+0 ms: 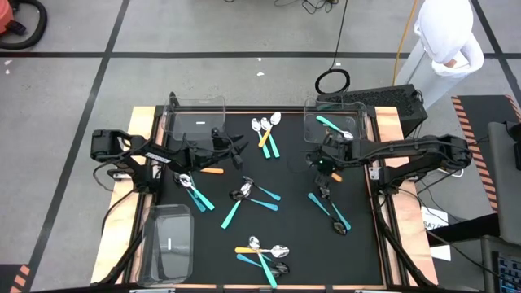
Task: Sort silverware by color (type)
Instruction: Put the yellow spoon into the top left bin
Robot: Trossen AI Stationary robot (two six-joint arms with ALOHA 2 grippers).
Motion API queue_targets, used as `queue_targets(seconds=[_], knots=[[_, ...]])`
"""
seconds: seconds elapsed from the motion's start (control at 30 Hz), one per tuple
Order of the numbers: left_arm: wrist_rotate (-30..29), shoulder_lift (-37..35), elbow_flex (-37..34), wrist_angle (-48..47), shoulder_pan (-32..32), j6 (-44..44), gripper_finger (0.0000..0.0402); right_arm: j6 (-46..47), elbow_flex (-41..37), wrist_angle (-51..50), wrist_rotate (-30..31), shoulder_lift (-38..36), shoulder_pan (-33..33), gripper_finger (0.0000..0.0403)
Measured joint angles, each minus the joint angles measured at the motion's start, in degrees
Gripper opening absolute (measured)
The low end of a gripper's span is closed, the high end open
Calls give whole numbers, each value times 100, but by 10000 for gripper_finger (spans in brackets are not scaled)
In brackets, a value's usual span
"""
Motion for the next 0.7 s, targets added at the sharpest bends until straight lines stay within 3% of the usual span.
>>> queue_targets(seconds=[0.5,0.7], knots=[[236,0,0,-63,-135,-315,173,-537,-24,916,1,0,0,22],[238,0,0,-93,-150,-313,173,-711,-44,594,464,0,-177,22]])
